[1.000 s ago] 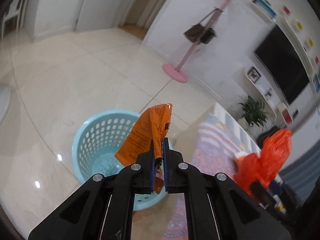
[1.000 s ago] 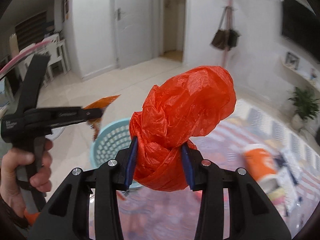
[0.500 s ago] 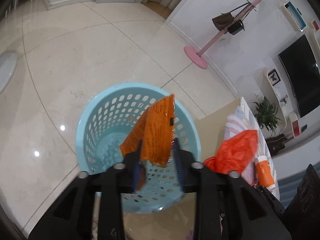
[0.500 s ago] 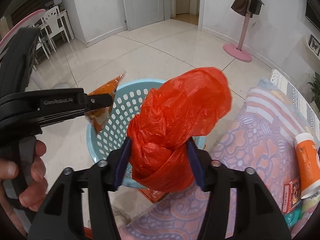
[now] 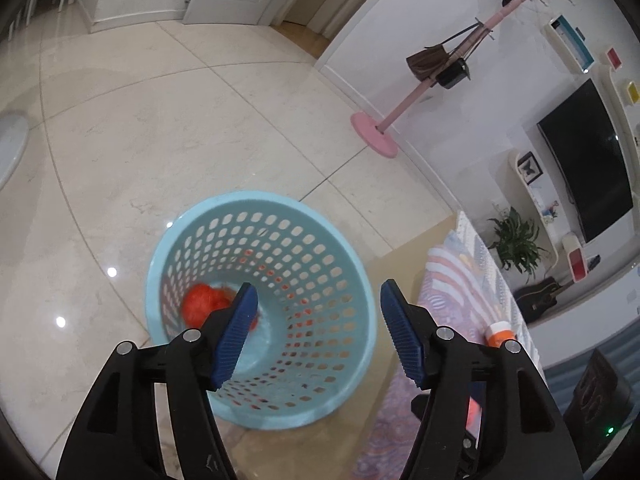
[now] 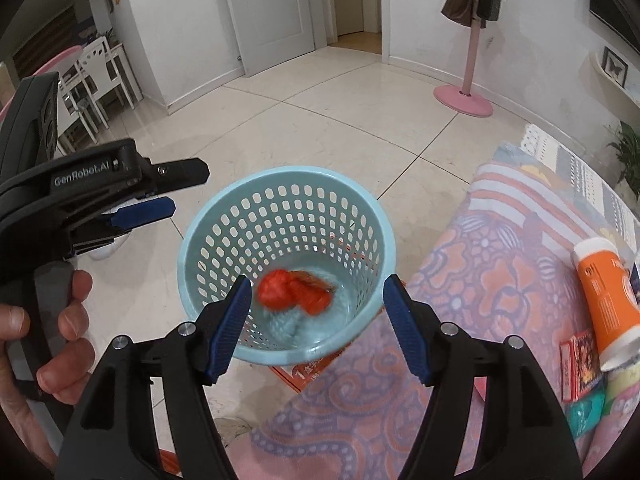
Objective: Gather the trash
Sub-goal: 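Grasp the pink bottle with the right gripper while the left grasps the pink packet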
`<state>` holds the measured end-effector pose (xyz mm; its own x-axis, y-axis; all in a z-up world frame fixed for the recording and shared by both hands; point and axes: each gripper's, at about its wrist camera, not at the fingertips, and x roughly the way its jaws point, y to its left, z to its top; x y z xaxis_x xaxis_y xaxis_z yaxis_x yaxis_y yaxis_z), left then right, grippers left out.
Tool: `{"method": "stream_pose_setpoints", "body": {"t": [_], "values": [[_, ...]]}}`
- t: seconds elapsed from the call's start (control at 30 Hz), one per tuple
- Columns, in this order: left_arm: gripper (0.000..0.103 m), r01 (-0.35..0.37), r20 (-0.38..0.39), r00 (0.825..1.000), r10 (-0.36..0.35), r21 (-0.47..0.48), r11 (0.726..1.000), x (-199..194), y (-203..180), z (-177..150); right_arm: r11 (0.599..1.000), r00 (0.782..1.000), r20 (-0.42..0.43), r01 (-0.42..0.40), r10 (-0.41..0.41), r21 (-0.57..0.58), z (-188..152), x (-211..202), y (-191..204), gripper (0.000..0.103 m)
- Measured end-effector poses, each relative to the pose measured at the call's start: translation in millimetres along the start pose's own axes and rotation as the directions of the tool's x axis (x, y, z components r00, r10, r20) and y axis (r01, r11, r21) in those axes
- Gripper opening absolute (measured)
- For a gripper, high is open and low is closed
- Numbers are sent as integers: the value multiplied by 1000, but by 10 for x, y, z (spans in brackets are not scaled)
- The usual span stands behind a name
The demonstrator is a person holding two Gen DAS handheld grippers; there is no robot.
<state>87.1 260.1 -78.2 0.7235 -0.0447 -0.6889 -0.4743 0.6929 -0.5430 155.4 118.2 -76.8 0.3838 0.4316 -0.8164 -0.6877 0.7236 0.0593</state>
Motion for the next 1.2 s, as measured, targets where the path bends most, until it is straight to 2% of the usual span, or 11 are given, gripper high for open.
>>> {"method": "stream_pose_setpoints", "body": {"t": [0.17, 0.3, 0.4, 0.5, 0.6, 0.73, 0.8, 0.97, 1.1, 1.2], "values": [[62, 31, 34, 999, -34, 71, 997, -133, -305, -47, 999, 998, 56, 3, -5, 38, -82, -315, -160, 65], [65, 47, 70, 996, -62, 191, 980, -260, -709, -191, 996, 991, 132, 9, -21, 89, -173, -765, -368, 65], [71, 69, 74, 993, -95, 300, 952, -284, -1050, -387, 991, 980, 189, 29, -55, 134, -292, -1147, -604, 66], [71, 91, 42, 992, -116, 395, 914, -204, -1368, -619, 978, 964, 237, 76, -122, 192, -457, -1542, -916, 73], [74, 93, 7, 994, -110, 484, 870, -70, -1650, -861, 962, 947, 261, 122, -187, 246, -625, -1849, -1220, 74], [81, 94, -33, 995, -91, 551, 829, 120, -1860, -1093, 924, 915, 273, 204, -297, 324, -973, -2195, -1670, 77], [82, 108, -76, 994, -79, 575, 811, 242, -1927, -1207, 903, 906, 262, 225, -332, 366, -1146, -2286, -1893, 78], [82, 129, -170, 985, -28, 621, 773, 583, -2055, -1494, 855, 900, 218, 248, -377, 455, -1479, -2341, -2364, 78], [82, 118, -204, 979, 21, 644, 756, 785, -2081, -1646, 839, 917, 184, 226, -355, 495, -1626, -2227, -2592, 78], [82, 113, -225, 973, 46, 641, 759, 895, -2059, -1675, 850, 931, 149, 229, -334, 475, -1658, -2046, -2578, 78]]}}
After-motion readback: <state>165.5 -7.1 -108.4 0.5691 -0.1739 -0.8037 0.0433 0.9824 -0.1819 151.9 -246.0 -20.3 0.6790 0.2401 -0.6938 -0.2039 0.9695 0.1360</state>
